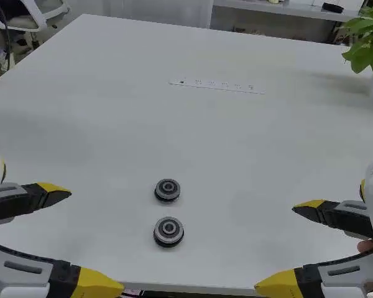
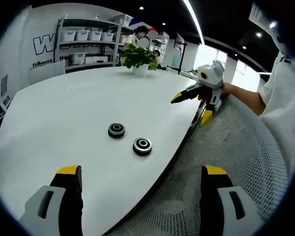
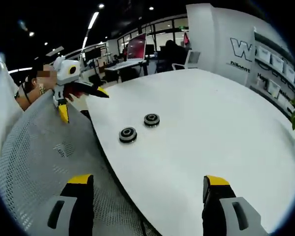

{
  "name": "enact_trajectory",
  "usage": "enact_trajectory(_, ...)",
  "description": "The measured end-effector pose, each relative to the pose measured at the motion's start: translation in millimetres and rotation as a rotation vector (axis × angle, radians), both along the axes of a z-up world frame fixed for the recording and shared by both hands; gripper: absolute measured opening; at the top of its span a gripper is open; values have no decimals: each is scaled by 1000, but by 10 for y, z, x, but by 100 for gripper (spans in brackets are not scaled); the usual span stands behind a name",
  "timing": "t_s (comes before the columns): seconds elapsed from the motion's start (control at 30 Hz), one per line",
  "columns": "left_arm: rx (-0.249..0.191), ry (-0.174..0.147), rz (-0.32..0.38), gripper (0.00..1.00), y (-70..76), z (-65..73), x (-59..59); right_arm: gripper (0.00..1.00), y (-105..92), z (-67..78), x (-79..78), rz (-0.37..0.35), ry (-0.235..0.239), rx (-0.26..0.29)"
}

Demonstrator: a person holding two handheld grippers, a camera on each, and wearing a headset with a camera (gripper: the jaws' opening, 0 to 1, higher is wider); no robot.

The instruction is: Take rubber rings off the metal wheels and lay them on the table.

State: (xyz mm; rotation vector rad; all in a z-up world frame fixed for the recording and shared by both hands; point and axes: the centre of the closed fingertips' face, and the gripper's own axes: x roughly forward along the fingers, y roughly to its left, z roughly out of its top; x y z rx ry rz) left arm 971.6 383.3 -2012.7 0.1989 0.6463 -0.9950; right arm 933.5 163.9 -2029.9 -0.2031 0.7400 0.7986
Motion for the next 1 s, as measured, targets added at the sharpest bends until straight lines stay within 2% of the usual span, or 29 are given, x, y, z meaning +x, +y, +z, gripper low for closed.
enact_trajectory(0.1,1,-10,7,91,10,14,4,93,9,-20,-31,14,1,-21)
enact_trajectory(0.27,-16,2,24,91,12,25,2,92,-1,-51,-61,35,2,-57)
enact_trajectory(0.33,-19,-1,27,90,13,32,11,92,-11,-39,-41,27,3,-43)
enact_trajectory(0.43,-14,-3,30,90,19,33,23,92,16,-2,-16,14,9,6)
enact_trajectory(0.57,-7,-5,28,89,26,28,22,92,33,13,-9,15,2,15)
enact_trajectory(0.7,26,25,32,89,54,-36,0,91,19,6,11,4,9,21)
enact_trajectory(0.77,43,30,19,89,52,-60,-21,91,27,-4,-2,5,19,26)
enact_trajectory(0.9,6,25,30,89,26,-13,-14,91,40,-22,-39,26,23,5)
enact_trajectory(1.0,-43,48,47,91,-5,21,-36,91,16,-17,-43,26,14,-6)
